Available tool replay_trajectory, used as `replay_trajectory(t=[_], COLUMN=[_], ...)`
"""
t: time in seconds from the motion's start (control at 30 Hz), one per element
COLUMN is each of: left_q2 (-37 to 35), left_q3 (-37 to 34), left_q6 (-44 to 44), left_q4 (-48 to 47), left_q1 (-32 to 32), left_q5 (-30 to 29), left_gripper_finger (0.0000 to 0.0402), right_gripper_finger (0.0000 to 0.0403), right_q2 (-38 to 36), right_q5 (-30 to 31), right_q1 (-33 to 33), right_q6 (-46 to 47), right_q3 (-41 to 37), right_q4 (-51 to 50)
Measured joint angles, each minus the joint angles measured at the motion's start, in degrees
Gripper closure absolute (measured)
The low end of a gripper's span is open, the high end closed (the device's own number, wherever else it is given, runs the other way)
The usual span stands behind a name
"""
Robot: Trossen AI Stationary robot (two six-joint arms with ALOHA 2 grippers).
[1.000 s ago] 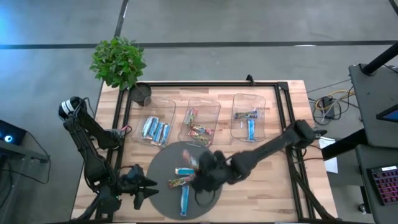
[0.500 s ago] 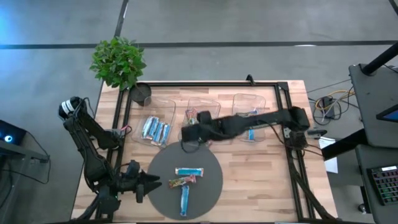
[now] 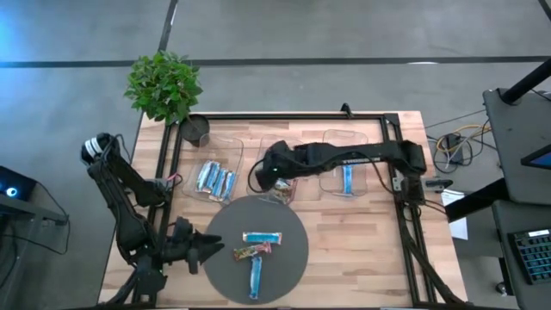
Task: Pick and place Granola Bars by type
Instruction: Put the red granola bar into the middle transparent bin
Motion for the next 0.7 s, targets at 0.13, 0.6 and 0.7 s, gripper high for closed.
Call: replay_trajectory(t=[0.13,0.6,0.7], left_q2=[-2.10,-0.72,0.65], left_q3=[-0.83,-1.81,-1.81], left_q6=[-0.33,43.54,46.47], left_q4=[-1.40,-1.16,-1.12], left_q1=[3.32,19.14,18.94], left_q5=[2.60,40.72,42.79], left_gripper_finger=[0.0221,0.0221,0.0221], right_gripper_finger=[0.0163,0.0167,0.0166], right_q2=[-2.27,-3.37,-2.08], right_q5=[-6.67,-7.67,-5.71], right_q1=[3.18,20.43,21.64], right_q6=[-13.87,-21.88,-21.42], right_q3=[0.14,-0.10,-0.22], right_q4=[-0.72,-10.50,-10.61])
